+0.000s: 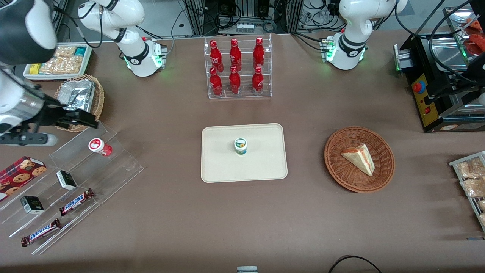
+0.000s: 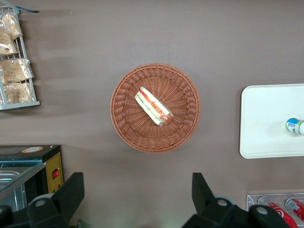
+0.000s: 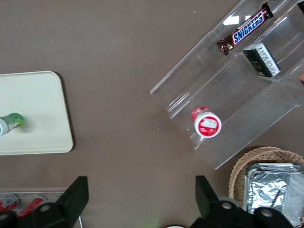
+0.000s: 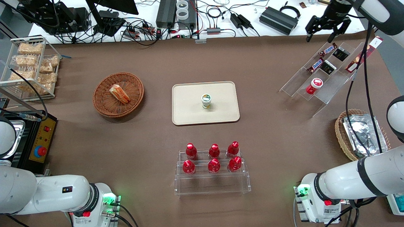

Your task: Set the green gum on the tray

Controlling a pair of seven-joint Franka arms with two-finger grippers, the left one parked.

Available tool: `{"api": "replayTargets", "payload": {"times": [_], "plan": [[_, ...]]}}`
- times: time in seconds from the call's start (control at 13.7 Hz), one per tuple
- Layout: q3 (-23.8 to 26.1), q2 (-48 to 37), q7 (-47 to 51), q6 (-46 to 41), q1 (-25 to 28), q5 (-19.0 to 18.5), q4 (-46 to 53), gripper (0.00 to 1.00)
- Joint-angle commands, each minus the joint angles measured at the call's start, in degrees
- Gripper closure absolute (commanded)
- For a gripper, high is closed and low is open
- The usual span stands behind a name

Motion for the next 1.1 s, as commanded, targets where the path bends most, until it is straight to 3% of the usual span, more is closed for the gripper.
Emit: {"api": "replayTargets", "payload": {"times": [0.0, 1.02], "plan": [[-0.57, -2.60, -2.50, -1.41, -0.68, -0.73, -1.03, 0.00], [-0.66, -3.31, -7.26, -2.03, -4.37, -2.23, -0.24, 0.00]]}}
